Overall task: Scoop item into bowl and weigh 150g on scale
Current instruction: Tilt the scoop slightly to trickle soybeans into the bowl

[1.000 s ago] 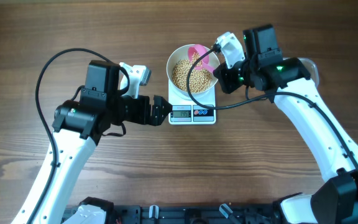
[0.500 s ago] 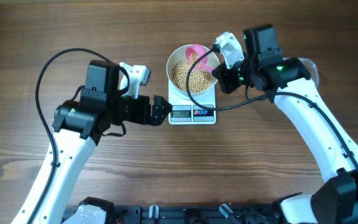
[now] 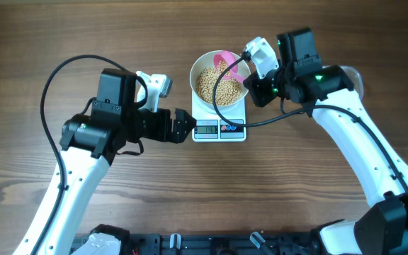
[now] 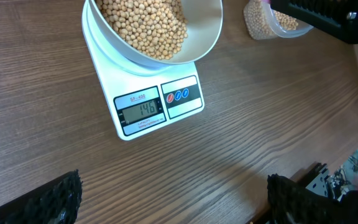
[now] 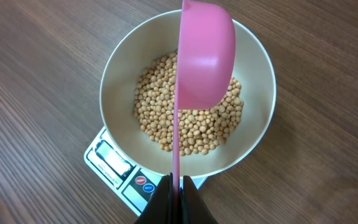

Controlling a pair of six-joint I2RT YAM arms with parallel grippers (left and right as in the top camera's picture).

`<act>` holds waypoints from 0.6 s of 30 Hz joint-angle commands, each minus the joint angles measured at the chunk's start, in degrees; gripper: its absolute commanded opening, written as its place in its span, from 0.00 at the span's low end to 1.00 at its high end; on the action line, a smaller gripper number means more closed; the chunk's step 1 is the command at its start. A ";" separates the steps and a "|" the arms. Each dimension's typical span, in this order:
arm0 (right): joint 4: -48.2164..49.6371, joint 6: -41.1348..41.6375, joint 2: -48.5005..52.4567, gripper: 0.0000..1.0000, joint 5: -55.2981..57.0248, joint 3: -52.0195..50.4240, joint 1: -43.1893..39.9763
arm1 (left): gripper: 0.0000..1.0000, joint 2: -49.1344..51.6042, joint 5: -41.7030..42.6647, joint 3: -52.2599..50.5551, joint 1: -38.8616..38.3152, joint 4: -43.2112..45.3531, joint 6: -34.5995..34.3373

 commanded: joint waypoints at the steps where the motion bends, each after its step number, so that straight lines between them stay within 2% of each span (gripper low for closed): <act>1: 0.37 -0.17 -1.49 0.04 -1.92 1.22 0.07 | 1.00 -0.04 -0.15 1.16 0.42 0.17 0.09; 18: 1.97 1.79 -1.49 0.04 -0.66 1.18 0.07 | 1.00 -0.04 -0.15 1.16 0.42 0.15 0.11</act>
